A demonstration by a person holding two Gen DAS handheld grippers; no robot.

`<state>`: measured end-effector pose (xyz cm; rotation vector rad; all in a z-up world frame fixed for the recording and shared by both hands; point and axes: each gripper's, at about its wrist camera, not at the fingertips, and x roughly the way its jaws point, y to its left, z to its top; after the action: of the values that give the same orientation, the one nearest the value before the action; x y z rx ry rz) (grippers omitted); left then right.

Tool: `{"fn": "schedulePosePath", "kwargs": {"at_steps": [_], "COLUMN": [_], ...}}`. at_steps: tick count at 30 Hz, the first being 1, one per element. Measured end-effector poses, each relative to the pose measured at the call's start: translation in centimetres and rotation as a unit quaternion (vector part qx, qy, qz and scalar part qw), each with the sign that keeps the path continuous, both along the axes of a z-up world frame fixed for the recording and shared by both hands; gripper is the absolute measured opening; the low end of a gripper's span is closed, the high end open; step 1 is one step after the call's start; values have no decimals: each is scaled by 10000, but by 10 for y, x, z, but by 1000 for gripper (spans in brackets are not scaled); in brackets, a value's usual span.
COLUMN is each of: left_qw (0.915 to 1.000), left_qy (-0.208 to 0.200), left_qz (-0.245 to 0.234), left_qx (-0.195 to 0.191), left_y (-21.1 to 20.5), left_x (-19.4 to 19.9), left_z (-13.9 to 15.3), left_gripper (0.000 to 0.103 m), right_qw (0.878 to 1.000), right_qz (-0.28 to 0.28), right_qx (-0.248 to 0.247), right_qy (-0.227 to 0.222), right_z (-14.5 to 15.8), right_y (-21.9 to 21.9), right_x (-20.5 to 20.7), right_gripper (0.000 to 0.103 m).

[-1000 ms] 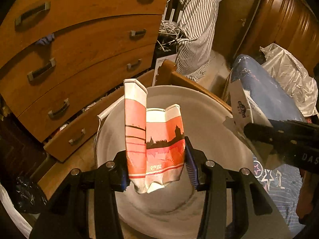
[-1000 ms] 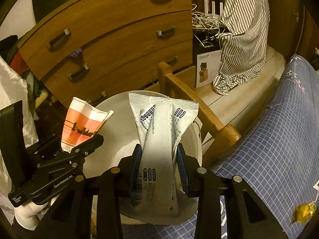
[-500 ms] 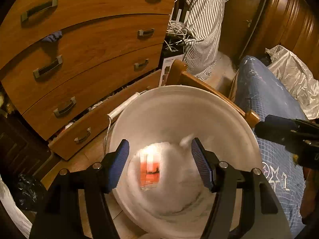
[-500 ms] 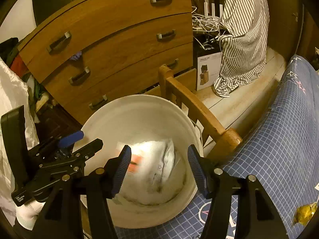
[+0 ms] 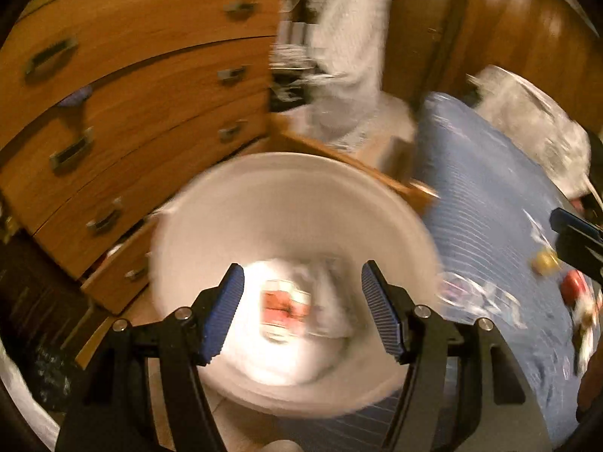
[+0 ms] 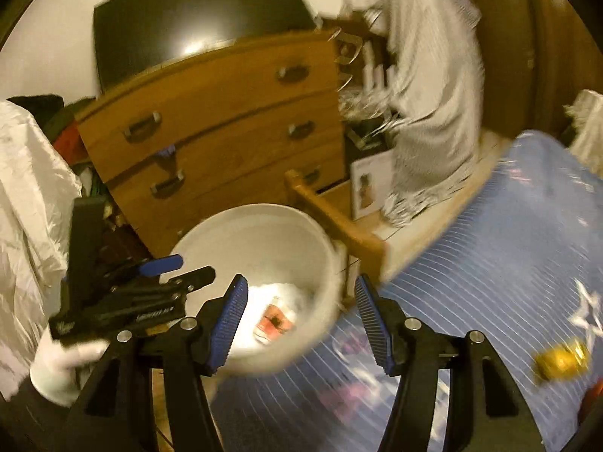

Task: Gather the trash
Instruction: 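Grasp the white medicine box with the left tool while the right tool grasps the white round lid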

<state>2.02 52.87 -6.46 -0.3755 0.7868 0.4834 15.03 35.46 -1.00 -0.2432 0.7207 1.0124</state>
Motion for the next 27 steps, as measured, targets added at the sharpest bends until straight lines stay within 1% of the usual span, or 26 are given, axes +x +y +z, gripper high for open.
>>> {"fn": "schedulePosePath", "kwargs": {"at_steps": [2, 3, 4, 5, 6, 7, 8, 9, 11, 12, 14, 15, 16, 18, 19, 21, 22, 23, 25, 26, 27], "left_qw": [9990, 9974, 9958, 9932, 9890, 9856, 9818, 9775, 9650, 9560, 9428, 9348, 9248, 9104, 9022, 8880, 8777, 8719, 8652, 8644, 8670], "left_qy": [-19, -38, -48, -51, -50, -45, -34, -7, 51, 66, 97, 98, 88, 79, 72, 112, 175, 242, 356, 420, 490], "left_qz": [-435, -724, -916, -1163, -1475, -1682, -1887, -2096, -2611, -2920, -3319, -3536, -3790, -4119, -4293, -4570, -4755, -4853, -4968, -4981, -4938], "left_qx": [51, 18, -14, -41, -102, -165, -218, -249, -258, -278, -296, -315, -323, -386, -404, -502, -575, -610, -581, -541, -461], "left_y": [-37, -62, -78, -99, -126, -145, -163, -183, -234, -265, -308, -330, -361, -402, -424, -457, -477, -491, -512, -520, -524], "left_x": [15, 25, 31, 40, 51, 59, 67, 75, 92, 102, 113, 120, 124, 133, 138, 144, 150, 154, 161, 167, 172], "left_z": [1, 1, 0, -1, -3, -6, -8, -11, -18, -21, -26, -28, -31, -35, -37, -42, -47, -51, -60, -65, -69], "left_gripper": [62, 62, 62, 62, 62, 62, 62, 62, 62, 62, 62, 62, 62, 62, 62, 70, 70, 70, 70, 70, 70], "right_qw": [9994, 9984, 9973, 9956, 9922, 9896, 9851, 9803, 9711, 9658, 9528, 9483, 9420, 9322, 9296, 9231, 9214, 9183, 9131, 9110, 9090], "right_qz": [-294, -508, -678, -885, -1201, -1389, -1668, -1930, -2360, -2566, -3008, -3149, -3331, -3584, -3653, -3829, -3865, -3927, -4031, -4066, -4097], "right_qx": [151, 249, 294, 309, 324, 338, 335, 302, 233, 232, 254, 253, 278, 366, 361, 255, 271, 320, 392, 440, 490], "right_qy": [-88, -3, 42, 59, 124, 187, 254, 285, 269, 286, 336, 309, 300, 341, 318, 265, 307, 382, 478, 532, 586], "right_z": [-2, -7, -12, -17, -24, -30, -37, -43, -53, -57, -66, -70, -75, -81, -84, -92, -95, -99, -110, -115, -119], "right_y": [-53, -92, -122, -152, -193, -220, -256, -291, -345, -372, -429, -447, -473, -513, -524, -552, -558, -569, -590, -594, -602], "right_x": [-5, -8, -9, -10, -10, -10, -11, -12, -16, -18, -26, -30, -37, -43, -44, -44, -42, -40, -44, -42, -40], "right_gripper": [62, 62, 62, 62, 62, 62, 62, 62, 62, 62, 62, 62, 62, 62, 62, 61, 61, 61, 61, 61, 61]}}
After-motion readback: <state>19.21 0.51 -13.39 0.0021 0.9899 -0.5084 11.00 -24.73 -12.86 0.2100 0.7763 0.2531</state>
